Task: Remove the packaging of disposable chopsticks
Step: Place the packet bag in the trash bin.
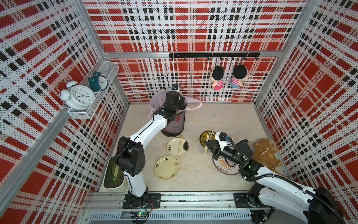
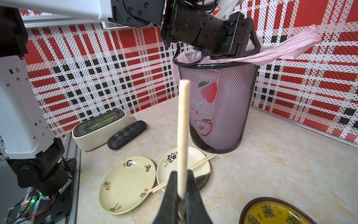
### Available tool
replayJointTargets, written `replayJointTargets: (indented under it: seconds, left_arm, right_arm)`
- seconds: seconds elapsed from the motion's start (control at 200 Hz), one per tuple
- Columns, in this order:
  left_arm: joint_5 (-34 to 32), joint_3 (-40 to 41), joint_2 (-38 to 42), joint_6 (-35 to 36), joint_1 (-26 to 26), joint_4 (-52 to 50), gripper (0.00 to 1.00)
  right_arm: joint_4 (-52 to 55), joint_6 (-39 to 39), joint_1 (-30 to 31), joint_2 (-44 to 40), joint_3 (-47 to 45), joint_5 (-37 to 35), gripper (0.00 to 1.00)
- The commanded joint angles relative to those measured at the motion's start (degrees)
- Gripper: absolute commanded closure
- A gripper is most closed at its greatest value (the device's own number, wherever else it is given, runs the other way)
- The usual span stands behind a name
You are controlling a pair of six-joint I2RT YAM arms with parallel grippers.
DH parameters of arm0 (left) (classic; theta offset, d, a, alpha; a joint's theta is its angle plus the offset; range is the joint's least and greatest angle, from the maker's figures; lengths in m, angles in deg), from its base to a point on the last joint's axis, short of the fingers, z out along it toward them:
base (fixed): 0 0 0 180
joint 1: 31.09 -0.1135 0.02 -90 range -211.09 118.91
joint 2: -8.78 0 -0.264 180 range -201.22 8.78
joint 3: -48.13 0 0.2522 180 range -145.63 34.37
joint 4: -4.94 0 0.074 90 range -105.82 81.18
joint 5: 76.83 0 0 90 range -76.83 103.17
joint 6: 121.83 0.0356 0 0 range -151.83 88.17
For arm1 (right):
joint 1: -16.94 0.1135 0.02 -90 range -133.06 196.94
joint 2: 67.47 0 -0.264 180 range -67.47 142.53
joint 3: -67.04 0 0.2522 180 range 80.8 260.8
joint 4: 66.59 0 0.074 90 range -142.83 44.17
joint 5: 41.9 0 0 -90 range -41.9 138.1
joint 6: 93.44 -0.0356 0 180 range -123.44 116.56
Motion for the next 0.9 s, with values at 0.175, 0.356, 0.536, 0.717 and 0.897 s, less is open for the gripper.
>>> replayJointTargets:
  seconds: [0.175, 0.356, 0.536, 0.717, 0.897]
  left_arm:
    - [3.47, 1.26, 3.12, 0.68, 0.70, 2.52, 0.41]
    - [2.25, 1.18, 3.31, 0.77, 1.51, 0.57, 0.40]
    - [0.96, 0.19, 1.94, 0.68, 1.52, -1.62, 0.40]
    - [2.51, 0.09, 0.34, 0.06, 0.44, -2.27, 0.40]
    - [1.76, 0.13, 1.14, 0.92, 1.86, -1.84, 0.40]
  right_arm:
    - [0.09, 0.95, -0.28, 0.58, 0.07, -0.43, 1.00]
    - [0.19, 1.04, -0.28, 0.70, 0.24, -0.58, 1.00]
    - [0.19, 1.13, -0.27, 0.61, 0.08, -0.71, 1.00]
    - [0.19, 1.13, -0.28, 0.60, 0.08, -0.77, 1.00]
    - [0.09, 1.13, -0.28, 1.20, 0.24, -0.98, 1.00]
